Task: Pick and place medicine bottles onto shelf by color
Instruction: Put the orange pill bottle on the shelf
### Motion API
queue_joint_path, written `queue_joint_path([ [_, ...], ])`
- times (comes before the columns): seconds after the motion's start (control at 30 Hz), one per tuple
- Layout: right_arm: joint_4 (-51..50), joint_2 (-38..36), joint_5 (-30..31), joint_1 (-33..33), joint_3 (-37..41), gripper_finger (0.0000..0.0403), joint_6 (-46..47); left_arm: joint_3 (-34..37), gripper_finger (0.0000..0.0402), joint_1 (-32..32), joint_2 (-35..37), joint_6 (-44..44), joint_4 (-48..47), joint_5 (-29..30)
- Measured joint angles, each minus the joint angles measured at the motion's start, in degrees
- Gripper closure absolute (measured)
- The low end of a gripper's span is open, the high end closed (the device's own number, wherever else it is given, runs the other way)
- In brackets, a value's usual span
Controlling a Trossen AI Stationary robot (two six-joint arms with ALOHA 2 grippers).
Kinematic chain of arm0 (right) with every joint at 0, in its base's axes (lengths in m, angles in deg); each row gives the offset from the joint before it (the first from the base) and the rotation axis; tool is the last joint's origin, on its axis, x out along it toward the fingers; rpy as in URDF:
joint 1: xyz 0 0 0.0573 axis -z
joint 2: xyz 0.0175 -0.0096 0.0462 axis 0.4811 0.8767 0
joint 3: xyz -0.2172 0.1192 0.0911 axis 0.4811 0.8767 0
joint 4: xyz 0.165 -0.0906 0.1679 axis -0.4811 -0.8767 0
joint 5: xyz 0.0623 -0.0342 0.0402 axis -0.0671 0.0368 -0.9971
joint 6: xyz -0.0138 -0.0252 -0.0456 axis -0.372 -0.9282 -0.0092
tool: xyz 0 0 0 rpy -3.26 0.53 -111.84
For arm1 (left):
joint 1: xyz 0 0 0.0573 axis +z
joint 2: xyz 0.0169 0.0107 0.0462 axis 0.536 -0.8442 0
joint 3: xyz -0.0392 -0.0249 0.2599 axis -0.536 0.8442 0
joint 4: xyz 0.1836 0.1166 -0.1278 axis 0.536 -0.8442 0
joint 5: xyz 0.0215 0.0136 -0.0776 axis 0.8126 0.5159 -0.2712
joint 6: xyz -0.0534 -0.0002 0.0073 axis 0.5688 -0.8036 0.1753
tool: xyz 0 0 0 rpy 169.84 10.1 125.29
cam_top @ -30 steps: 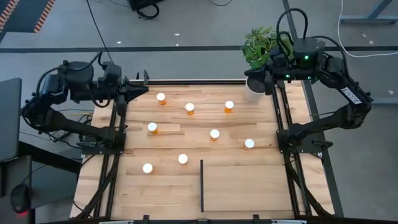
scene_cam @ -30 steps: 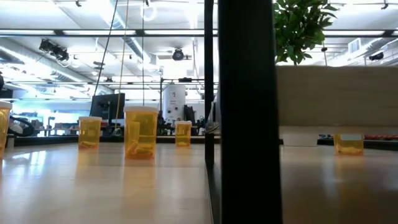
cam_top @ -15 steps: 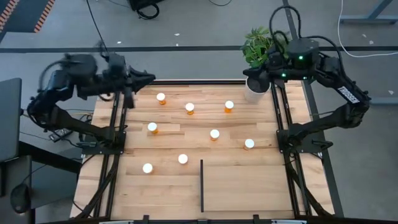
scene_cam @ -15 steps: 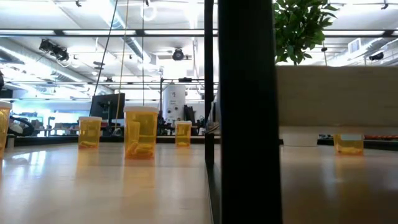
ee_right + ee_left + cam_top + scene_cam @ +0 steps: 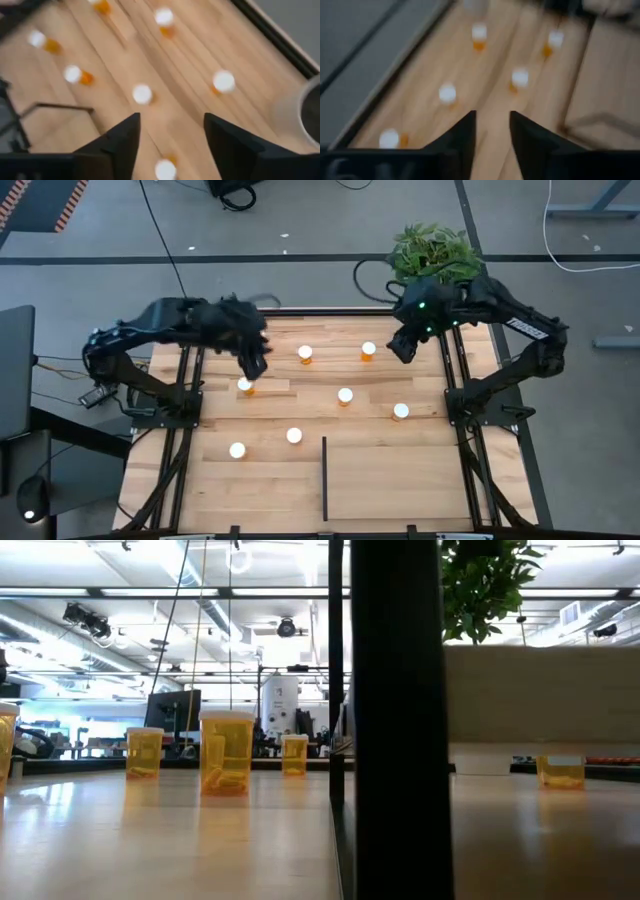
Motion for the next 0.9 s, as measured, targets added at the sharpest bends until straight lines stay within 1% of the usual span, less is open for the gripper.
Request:
queue_joint_path([
  [0.17,-4.2,1.6,2.2,-3.1,1.2,0.0129,4.4,0.0,0.0167,-1.9,-2.3,1.0,-3.3,0.1],
  [0.27,-4.6,1.4,2.5,-5.4,5.0,0.0116,5.8,0.1,0.0126,-3.4,-2.6,0.5,-3.8,0.1],
  [0.33,-4.8,0.8,2.7,-6.8,8.8,0.0113,6.7,1.9,0.0108,-4.6,-2.0,-0.7,-2.0,0.3],
  [0.4,-4.6,-0.3,2.7,-8.2,12.6,0.0112,7.5,6.3,0.0099,-5.8,-0.1,-1.1,1.1,0.5],
  [0.5,-3.9,-1.9,1.9,-10.6,17.9,0.0112,10.4,15.7,0.0096,-7.0,4.1,0.2,8.2,0.5],
  [0.6,-0.7,-4.0,2.0,-13.7,22.7,0.0112,15.7,24.2,0.01,-7.6,7.6,4.8,13.8,0.1],
  [0.67,3.1,-5.1,2.0,-15.9,26.2,0.011,19.2,28.3,0.0102,-7.9,9.1,8.6,15.6,-0.4],
  [0.8,8.8,-5.4,3.3,-19.6,33.9,0.0097,22.9,32.7,0.0103,-9.1,10.5,14.2,15.8,-0.4],
  [0.9,10.9,-4.4,3.3,-20.1,39.9,0.0082,25.9,33.3,0.0102,-10.2,10.5,16.3,16.3,-0.4],
])
